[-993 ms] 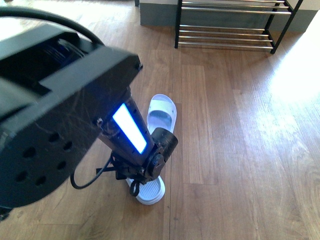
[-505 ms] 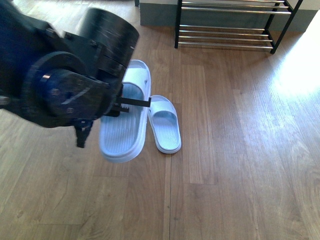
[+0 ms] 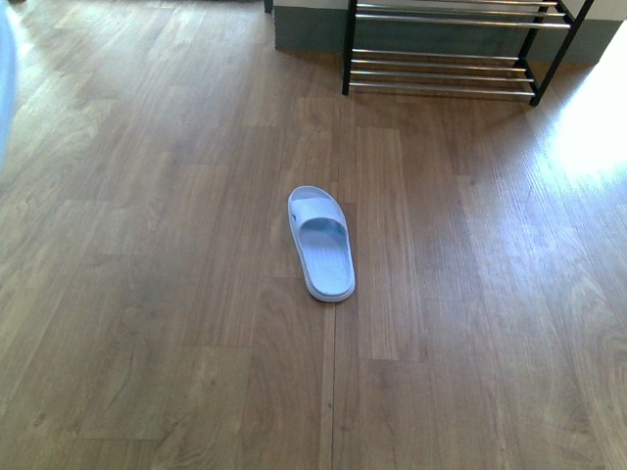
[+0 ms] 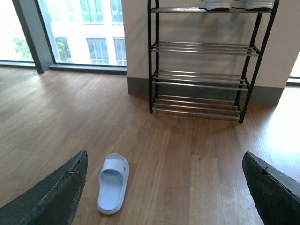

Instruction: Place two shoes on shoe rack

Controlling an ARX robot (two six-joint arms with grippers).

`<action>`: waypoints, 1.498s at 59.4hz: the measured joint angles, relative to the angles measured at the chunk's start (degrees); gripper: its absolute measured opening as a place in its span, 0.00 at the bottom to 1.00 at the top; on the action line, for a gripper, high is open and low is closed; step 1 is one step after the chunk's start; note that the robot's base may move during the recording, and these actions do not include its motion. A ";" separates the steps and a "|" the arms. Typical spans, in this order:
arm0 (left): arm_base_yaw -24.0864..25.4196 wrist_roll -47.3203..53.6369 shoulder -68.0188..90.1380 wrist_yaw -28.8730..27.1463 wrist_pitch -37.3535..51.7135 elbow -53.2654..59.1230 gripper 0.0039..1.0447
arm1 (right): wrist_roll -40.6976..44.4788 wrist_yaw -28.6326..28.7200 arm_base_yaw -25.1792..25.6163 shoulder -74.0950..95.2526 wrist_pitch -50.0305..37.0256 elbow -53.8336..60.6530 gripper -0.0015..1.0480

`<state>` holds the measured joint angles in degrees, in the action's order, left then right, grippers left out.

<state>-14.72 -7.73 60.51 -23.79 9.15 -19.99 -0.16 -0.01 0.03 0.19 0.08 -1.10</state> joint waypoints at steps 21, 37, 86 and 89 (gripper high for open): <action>8.74 1.84 -24.39 3.02 -12.83 8.74 0.01 | 0.00 0.00 0.00 0.00 0.00 0.00 0.91; 12.00 1.09 -27.54 5.01 -13.33 11.37 0.01 | 0.00 0.00 0.00 0.00 0.00 0.00 0.91; 12.15 1.03 -27.74 5.18 -13.33 11.45 0.01 | 0.00 0.17 0.00 0.02 0.00 0.00 0.91; 12.15 1.03 -27.74 5.18 -13.33 11.45 0.01 | 0.00 0.17 0.00 0.02 0.00 0.00 0.91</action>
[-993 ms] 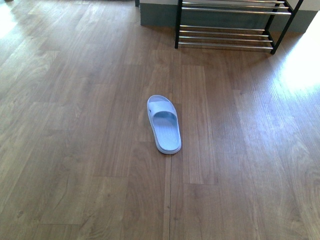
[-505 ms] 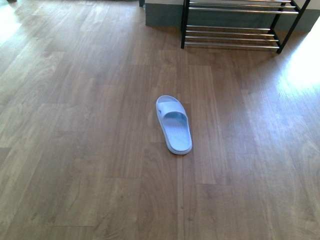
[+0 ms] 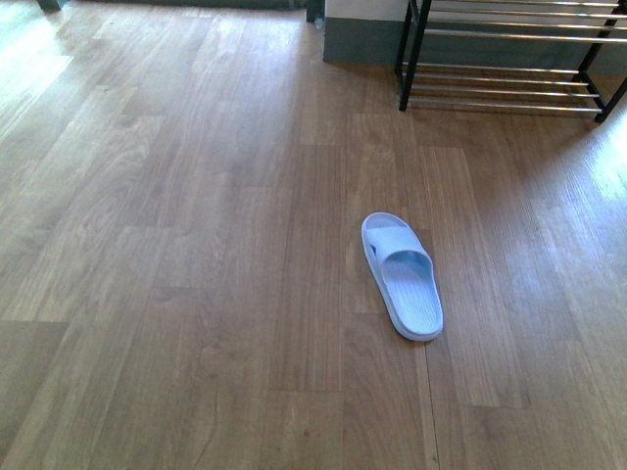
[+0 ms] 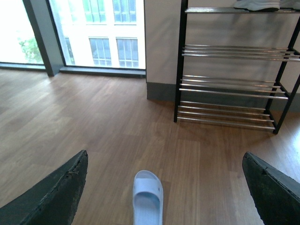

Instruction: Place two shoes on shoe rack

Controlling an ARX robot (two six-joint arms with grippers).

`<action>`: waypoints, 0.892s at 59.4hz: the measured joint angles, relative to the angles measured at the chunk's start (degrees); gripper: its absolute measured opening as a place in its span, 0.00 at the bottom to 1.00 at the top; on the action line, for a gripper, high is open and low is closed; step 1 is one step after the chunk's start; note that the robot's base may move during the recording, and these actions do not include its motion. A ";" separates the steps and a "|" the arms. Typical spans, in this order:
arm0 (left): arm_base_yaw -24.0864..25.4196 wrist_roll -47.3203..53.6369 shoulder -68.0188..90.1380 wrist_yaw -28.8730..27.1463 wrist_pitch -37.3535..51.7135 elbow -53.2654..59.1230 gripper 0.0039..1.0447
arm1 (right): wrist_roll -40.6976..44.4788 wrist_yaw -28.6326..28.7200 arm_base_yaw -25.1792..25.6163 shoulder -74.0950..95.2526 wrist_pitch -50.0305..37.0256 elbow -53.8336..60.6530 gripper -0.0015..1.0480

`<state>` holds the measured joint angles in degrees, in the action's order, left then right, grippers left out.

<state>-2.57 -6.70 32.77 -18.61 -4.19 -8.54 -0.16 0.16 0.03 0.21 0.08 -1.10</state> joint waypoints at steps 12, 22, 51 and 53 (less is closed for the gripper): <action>0.00 -0.02 0.00 0.02 0.00 0.00 0.01 | 0.00 -0.09 0.00 -0.02 0.00 0.00 0.91; 0.00 -0.02 0.00 0.00 0.00 0.00 0.01 | 0.00 -0.15 0.00 -0.02 0.00 0.00 0.91; 0.00 -0.02 0.00 0.15 0.00 0.00 0.01 | -0.17 -3.63 -0.92 0.57 -0.74 0.00 0.91; 0.00 -0.02 0.00 0.15 0.00 0.00 0.01 | -0.76 -13.75 -4.35 2.78 -3.39 -0.07 0.91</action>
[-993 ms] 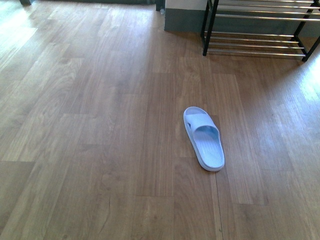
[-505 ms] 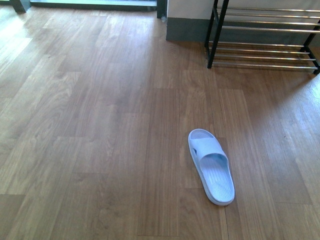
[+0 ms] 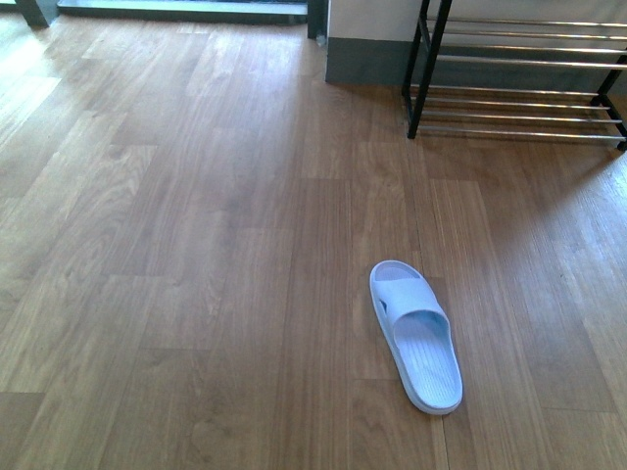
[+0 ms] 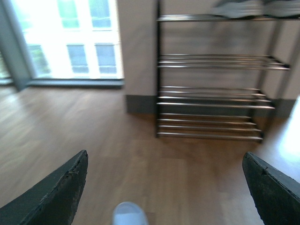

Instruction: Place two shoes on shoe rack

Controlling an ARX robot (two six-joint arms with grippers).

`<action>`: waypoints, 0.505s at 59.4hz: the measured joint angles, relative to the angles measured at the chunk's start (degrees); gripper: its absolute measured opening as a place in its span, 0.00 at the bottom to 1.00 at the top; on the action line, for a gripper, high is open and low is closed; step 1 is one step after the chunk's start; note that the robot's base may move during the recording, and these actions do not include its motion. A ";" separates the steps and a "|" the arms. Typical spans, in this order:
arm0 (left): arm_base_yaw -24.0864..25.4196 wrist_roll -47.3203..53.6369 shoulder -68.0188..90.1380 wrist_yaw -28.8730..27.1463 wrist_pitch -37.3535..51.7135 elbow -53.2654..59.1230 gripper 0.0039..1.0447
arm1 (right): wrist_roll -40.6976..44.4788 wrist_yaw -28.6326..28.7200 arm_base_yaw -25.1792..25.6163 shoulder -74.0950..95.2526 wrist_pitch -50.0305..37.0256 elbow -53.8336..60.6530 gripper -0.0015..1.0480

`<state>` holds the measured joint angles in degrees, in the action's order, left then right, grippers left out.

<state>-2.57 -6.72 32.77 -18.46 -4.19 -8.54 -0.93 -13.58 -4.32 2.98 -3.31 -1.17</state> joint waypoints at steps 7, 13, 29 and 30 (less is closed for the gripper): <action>0.00 0.02 0.00 0.00 0.00 0.00 0.01 | -2.38 -13.73 -2.86 11.67 -4.63 -0.26 0.91; 0.00 0.02 0.00 0.00 0.00 0.00 0.01 | -3.08 -6.54 1.68 33.16 -17.97 -1.81 0.91; 0.00 0.02 0.00 0.00 0.00 0.00 0.01 | 3.76 5.66 8.70 92.00 -48.59 -15.78 0.91; 0.00 0.02 0.00 0.02 0.00 0.00 0.01 | 4.00 6.36 9.03 94.73 -49.16 -16.72 0.91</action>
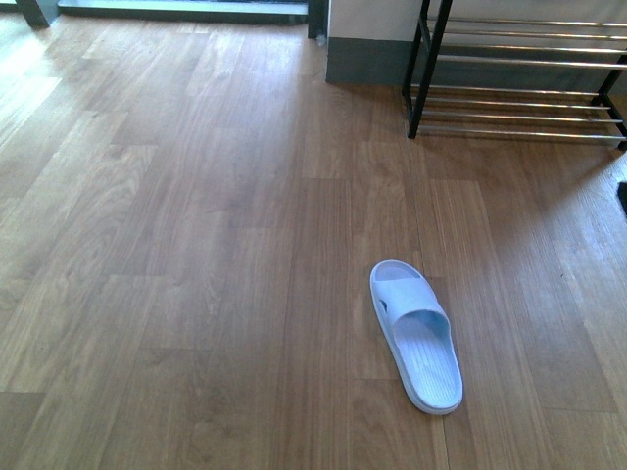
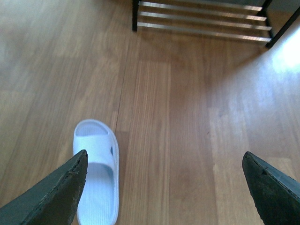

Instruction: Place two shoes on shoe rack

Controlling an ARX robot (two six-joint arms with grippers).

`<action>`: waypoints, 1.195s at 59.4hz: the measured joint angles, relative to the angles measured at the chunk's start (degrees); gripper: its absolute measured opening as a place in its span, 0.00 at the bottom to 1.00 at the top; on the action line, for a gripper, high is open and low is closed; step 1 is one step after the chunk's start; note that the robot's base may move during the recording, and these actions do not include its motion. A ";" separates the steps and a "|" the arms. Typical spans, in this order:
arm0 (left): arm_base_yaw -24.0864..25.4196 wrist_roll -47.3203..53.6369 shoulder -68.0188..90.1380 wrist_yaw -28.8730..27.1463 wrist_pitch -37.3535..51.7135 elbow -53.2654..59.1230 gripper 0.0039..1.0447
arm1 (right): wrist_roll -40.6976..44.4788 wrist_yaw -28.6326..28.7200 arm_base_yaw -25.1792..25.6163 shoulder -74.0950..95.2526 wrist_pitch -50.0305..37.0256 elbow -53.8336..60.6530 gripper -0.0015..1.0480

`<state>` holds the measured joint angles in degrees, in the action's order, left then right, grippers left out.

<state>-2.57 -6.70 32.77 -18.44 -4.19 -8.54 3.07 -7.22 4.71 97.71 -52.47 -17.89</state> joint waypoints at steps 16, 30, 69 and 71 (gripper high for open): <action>0.00 0.00 0.00 -0.02 0.00 0.00 0.01 | 5.07 4.70 1.01 28.48 -2.49 -13.53 0.91; 0.00 -0.02 0.00 -0.02 0.00 0.00 0.01 | 9.07 7.56 0.55 42.86 -0.13 -24.28 0.91; 0.00 0.00 0.00 -0.02 0.00 0.00 0.01 | 13.18 7.80 -3.45 60.46 11.98 -43.85 0.91; 0.00 0.00 0.00 -0.02 0.00 0.00 0.01 | 13.07 7.63 -3.56 60.81 12.24 -44.39 0.91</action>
<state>-2.57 -6.70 32.77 -18.46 -4.19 -8.54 16.14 0.40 1.15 158.52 -40.23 -62.28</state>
